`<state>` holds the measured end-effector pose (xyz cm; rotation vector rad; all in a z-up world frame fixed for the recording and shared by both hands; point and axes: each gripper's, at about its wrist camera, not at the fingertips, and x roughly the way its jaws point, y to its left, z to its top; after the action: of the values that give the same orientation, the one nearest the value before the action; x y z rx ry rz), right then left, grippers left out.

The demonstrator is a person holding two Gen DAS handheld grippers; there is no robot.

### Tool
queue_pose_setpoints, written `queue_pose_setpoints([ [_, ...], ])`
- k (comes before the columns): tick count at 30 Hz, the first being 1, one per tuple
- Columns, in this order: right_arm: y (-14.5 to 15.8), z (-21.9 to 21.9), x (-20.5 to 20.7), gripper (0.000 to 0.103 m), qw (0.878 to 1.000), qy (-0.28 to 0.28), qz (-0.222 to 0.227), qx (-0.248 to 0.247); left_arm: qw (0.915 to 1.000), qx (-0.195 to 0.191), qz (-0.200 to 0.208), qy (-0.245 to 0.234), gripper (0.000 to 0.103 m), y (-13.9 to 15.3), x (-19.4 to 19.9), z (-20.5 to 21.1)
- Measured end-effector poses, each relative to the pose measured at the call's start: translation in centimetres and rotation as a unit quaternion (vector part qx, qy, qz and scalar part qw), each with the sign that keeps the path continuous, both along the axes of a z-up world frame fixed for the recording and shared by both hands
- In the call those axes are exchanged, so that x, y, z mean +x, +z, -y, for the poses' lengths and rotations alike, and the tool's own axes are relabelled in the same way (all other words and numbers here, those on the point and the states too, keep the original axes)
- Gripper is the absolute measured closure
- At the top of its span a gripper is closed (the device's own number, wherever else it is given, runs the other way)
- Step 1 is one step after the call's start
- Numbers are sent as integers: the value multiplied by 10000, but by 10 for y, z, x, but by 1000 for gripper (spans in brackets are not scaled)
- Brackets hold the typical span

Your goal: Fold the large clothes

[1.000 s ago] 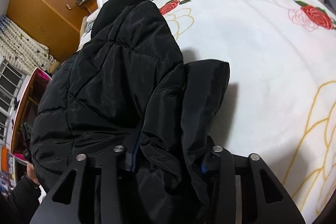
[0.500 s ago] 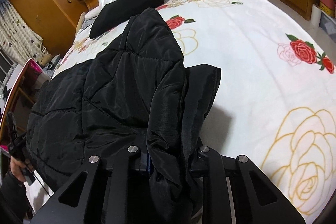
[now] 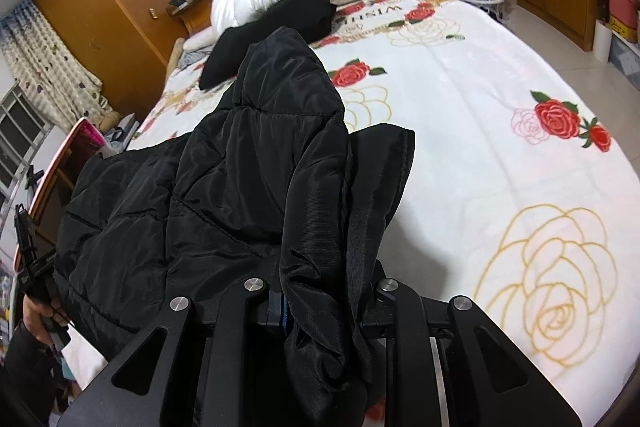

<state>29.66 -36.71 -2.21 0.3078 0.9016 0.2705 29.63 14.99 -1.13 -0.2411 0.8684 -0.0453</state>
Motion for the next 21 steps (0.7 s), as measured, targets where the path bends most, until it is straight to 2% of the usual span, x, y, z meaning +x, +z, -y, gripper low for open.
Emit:
queue_pose_setpoints([
  [8,52,5,-59,81,9996,11,275,99,9996,-103,280,-16,75,53,-57,1],
  [13,71,7,-93,81,9990,17,411,189,9989,-188,426,-14,75,74,-96,-3],
  [17,70,6,-112,81,9991,35,386,198,9991,-223,366,-5,75,70,-117,-4],
  [21,56,8,-121,81,9995,45,231,186,9994,-277,202,2,75,50,-128,-4],
])
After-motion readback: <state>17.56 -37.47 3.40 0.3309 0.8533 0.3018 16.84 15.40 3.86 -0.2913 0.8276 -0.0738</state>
